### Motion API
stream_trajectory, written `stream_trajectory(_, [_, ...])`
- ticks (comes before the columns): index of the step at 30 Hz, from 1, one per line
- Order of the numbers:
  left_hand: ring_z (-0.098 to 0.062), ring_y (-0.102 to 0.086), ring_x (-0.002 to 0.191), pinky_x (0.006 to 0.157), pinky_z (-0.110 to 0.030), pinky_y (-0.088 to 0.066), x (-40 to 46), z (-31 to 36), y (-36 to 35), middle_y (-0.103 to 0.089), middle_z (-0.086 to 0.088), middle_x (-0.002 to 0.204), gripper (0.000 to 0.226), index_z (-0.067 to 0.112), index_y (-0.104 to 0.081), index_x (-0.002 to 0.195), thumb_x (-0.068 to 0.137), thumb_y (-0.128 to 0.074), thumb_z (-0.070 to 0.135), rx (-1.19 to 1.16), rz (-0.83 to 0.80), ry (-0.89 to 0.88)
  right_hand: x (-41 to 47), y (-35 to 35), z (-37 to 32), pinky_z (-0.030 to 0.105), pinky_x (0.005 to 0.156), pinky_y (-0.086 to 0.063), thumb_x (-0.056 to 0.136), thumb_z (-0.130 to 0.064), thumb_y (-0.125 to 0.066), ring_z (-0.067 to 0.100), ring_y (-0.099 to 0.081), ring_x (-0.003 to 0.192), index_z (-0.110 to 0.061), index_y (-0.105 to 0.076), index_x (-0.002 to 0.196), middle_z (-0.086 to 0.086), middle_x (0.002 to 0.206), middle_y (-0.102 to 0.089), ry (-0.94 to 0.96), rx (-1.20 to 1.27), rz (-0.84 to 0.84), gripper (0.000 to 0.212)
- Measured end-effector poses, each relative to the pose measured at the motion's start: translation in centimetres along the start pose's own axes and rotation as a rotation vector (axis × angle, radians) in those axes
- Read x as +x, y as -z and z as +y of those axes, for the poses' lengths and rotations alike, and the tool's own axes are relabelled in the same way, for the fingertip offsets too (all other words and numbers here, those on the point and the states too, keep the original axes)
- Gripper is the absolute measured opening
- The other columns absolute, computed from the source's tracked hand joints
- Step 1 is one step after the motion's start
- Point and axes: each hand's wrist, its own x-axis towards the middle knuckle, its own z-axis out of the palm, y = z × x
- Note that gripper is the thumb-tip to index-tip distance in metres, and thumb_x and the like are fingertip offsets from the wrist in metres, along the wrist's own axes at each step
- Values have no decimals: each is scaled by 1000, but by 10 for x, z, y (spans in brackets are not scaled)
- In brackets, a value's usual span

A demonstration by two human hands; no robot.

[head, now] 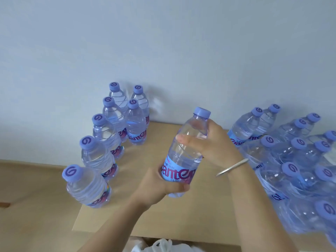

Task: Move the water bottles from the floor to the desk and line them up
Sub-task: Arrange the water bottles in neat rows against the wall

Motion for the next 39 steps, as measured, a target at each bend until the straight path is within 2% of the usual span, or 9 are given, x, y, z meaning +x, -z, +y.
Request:
stream_trajectory(8, [-9, -64, 85, 69, -18, -52, -10, -41, 41, -69, 2, 94, 57, 23, -60, 105, 51, -80, 25, -27, 401, 49, 43, -68, 2, 44, 81, -56, 31, -75, -79, 16, -68, 87, -17, -60, 103, -1, 94, -70, 18, -124, -185, 95])
stream_trajectory(13, [-14, -39, 127, 100, -32, -40, -13, -68, 56, -34, 2, 140, 92, 28, -24, 147, 72, -77, 32, 211, 512, 232, 64, -110, -2, 32, 83, -50, 54, -41, -87, 14, -62, 85, -12, -49, 106, -6, 91, -63, 38, -190, -129, 72])
stream_trajectory(18, [-13, -39, 125, 85, -19, -35, -2, -61, 66, -32, -1, 147, 77, 18, -23, 147, 84, -67, 27, 249, 479, 289, 78, -140, 5, 37, 85, -50, 57, -29, -87, 21, -61, 91, -11, -45, 104, 2, 98, -62, 63, -217, -105, 66])
stream_trajectory(21, [-15, -39, 128, 85, -21, -36, 6, -56, 73, -29, 3, 149, 72, 17, -25, 146, 86, -63, 29, 277, 477, 320, 87, -149, 9, 37, 84, -49, 55, -29, -88, 24, -59, 93, -9, -49, 101, 8, 104, -60, 74, -243, -78, 63])
stream_trajectory(27, [-15, -41, 126, 82, -19, -32, 18, -55, 82, -27, 2, 150, 73, 18, -22, 147, 86, -62, 28, 254, 484, 339, 94, -162, 24, 37, 86, -51, 44, -47, -85, 22, -58, 95, -16, -60, 95, 9, 103, -57, 143, -321, -42, 64])
stream_trajectory(30, [-15, -34, 132, 85, -16, -27, 22, -61, 83, -23, 1, 152, 73, 16, -20, 147, 87, -61, 26, 231, 475, 334, 96, -161, 24, 27, 90, -42, 54, -27, -88, 20, -51, 102, -14, -59, 102, 6, 107, -47, 198, -325, -79, 58])
stream_trajectory(33, [-13, -29, 137, 86, -14, -26, 25, -63, 81, -15, 2, 156, 77, 13, -13, 149, 89, -60, 25, 215, 479, 336, 97, -159, 26, 12, 82, -35, 59, -18, -87, 19, -48, 101, -13, -56, 106, 4, 104, -43, 230, -298, -100, 56])
stream_trajectory(36, [-14, -24, 141, 99, -19, -28, 29, -68, 79, -14, 2, 157, 79, 13, -11, 150, 89, -60, 26, 208, 506, 329, 95, -163, 28, -3, 79, -31, 60, -12, -85, 17, -47, 99, -6, -57, 107, 4, 101, -42, 293, -280, -66, 55])
stream_trajectory(39, [-16, -30, 138, 99, -23, -32, 30, -72, 77, -19, 4, 155, 78, 16, -16, 150, 87, -61, 25, 188, 528, 330, 91, -164, 28, -5, 82, -30, 59, -6, -84, 12, -45, 98, -5, -58, 108, -1, 98, -41, 343, -243, -34, 55])
